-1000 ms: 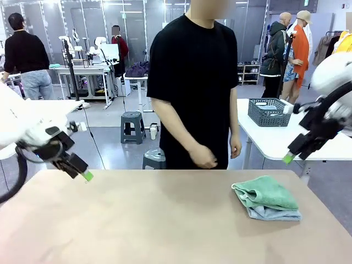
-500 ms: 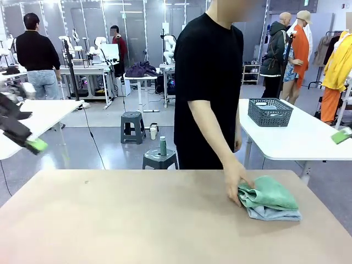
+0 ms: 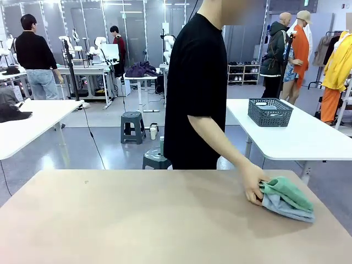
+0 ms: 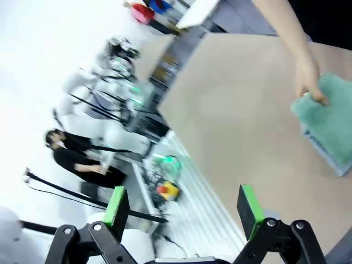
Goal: Fold the towels and place them in the basket.
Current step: Stack the folded Towel with hook on the right side of the table.
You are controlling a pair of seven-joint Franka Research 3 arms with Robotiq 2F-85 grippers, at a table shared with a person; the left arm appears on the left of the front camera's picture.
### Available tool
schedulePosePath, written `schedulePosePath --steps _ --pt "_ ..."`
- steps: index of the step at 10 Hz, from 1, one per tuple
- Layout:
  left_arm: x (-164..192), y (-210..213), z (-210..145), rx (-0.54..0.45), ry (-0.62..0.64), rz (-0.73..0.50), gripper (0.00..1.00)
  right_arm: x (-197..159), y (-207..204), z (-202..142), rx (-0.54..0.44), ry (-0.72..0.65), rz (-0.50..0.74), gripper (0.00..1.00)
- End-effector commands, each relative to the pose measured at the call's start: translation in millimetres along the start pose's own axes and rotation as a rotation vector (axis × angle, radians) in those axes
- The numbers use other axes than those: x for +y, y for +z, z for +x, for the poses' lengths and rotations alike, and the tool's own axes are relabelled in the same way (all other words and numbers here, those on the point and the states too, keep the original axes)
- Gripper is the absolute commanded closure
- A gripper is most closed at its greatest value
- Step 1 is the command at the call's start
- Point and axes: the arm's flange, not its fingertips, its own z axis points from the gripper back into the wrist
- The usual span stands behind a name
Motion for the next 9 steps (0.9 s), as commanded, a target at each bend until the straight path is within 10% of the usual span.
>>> schedulePosePath --steps 1,9 --pt "47 27 4 -0.079 0.103 -0.119 0.0 -19 19 8 -0.072 -0.108 0.083 0.0" --pt "74 34 -26 -0.141 0.126 -0.145 0.0 -42 10 -12 -0.076 -0.147 0.087 0.0"
